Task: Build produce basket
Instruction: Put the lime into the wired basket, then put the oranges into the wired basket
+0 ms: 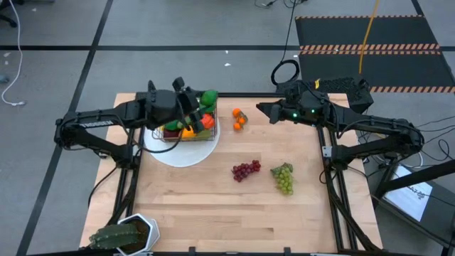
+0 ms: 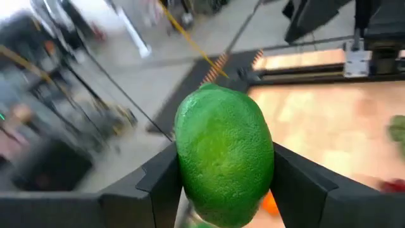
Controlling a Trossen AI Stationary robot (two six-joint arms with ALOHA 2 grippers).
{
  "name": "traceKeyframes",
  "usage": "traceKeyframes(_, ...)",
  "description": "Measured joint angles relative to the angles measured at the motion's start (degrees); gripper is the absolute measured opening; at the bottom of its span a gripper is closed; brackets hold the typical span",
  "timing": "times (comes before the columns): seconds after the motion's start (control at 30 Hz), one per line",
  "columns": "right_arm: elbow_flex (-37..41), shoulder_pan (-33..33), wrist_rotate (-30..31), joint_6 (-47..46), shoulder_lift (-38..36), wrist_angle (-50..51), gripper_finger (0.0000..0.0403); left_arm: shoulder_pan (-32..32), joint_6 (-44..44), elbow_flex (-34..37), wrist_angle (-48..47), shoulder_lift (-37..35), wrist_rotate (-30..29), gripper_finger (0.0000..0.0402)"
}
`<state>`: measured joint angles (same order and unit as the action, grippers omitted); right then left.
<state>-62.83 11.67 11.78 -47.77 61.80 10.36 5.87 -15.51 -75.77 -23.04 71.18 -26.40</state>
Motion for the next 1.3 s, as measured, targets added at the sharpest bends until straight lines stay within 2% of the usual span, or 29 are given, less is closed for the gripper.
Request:
traceKeyframes(0.1,0.0,-0.5,1.8,0.7,0.3,-0.2,0.0130,-0.7,10.1,0.0,-5.3,0.0,0.4,0.0207)
traceKeyframes(0.23,0.0,-0.5,1.7,1.6,0.6,-0.5,0.0130,-0.2,21.0,0.0,-12.6,0.0,6.0,0.0207)
traceKeyframes(0.37,0.0,-0.5,1.7,2.7,0.5,-0.7,0.0130,1.7,26.5,0.5,-19.1,0.1,9.9,0.0207)
traceKeyframes(0.53,0.0,-0.4,2.9,8.7,0.5,-0.7,0.0130,6.3,25.2,2.9,-24.4,1.2,15.0,0.0207)
traceKeyframes(0.63,0.0,-0.4,3.1,13.3,0.5,-0.7,0.0130,8.9,23.2,4.5,-23.9,2.3,18.2,0.0207)
traceKeyframes(0.77,0.0,-0.4,3.1,19.6,0.5,-0.7,0.0130,11.2,22.5,5.8,-24.4,4.4,19.4,0.0207)
traceKeyframes(0.87,0.0,-0.4,3.0,22.9,0.5,-0.4,0.0130,12.7,19.0,6.7,-27.7,6.1,23.2,0.0211)
traceKeyframes(1.0,0.0,-0.4,3.0,25.9,0.5,0.2,0.0130,12.9,18.2,6.5,-27.6,8.2,25.1,0.0232)
traceKeyframes(1.23,0.0,0.8,2.7,29.7,0.5,2.4,0.0130,12.6,20.9,5.8,-28.1,10.8,24.9,0.0290)
traceKeyframes(1.3,0.0,1.8,0.3,30.4,0.4,3.1,0.0130,12.7,23.4,5.0,-30.4,10.7,24.8,0.0302)
